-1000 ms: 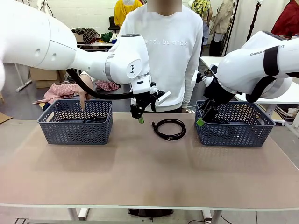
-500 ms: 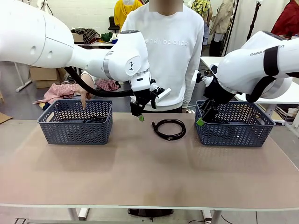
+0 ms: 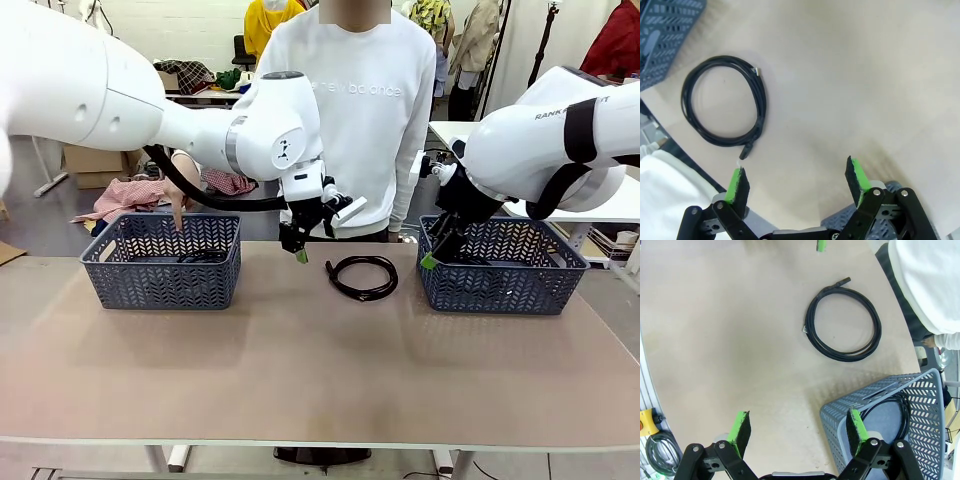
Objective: Organize the cables according to human instructions.
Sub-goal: Pick up a bundle of cables and place it in the basket indicated by the human.
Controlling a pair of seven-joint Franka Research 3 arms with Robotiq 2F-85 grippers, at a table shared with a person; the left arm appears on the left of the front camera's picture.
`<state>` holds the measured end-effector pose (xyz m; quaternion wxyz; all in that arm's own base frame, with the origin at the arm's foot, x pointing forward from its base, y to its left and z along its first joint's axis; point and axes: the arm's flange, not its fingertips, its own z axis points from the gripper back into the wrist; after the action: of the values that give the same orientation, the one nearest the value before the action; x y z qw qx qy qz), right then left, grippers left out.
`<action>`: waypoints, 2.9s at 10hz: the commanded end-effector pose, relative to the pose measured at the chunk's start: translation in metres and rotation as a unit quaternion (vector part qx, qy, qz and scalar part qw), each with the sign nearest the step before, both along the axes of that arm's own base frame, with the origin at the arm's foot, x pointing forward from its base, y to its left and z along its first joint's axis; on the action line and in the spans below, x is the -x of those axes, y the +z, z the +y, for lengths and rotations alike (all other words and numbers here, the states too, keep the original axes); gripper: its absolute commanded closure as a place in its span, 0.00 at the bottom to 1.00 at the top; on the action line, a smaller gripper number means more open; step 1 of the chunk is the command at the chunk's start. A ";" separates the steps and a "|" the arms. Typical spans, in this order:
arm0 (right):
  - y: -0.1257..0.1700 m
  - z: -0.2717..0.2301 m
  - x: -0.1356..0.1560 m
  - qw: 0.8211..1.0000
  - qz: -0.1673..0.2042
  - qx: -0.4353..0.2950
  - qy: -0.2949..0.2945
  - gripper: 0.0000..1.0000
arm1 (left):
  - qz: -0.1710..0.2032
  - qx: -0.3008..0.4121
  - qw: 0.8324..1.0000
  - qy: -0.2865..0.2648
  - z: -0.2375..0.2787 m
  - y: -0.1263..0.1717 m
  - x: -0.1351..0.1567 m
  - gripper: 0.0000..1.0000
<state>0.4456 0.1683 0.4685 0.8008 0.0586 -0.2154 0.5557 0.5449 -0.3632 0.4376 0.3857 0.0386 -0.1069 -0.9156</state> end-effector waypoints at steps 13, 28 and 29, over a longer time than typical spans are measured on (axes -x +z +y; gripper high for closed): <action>0.000 0.001 0.001 1.000 -0.001 0.001 0.000 0.00 | 0.031 -0.099 0.985 -0.136 -0.075 -0.087 -0.062 0.00; 0.000 0.001 0.001 1.000 -0.001 0.001 0.000 0.00 | 0.020 -0.099 0.990 -0.097 -0.077 -0.122 -0.082 0.00; 0.000 0.001 0.001 1.000 -0.001 0.001 0.000 0.00 | 0.026 -0.102 0.990 -0.096 -0.076 -0.122 -0.082 0.00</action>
<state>0.4457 0.1682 0.4685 0.8009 0.0586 -0.2153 0.5556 0.6202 -0.4353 0.3120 0.2853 0.0341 -0.0231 -0.9576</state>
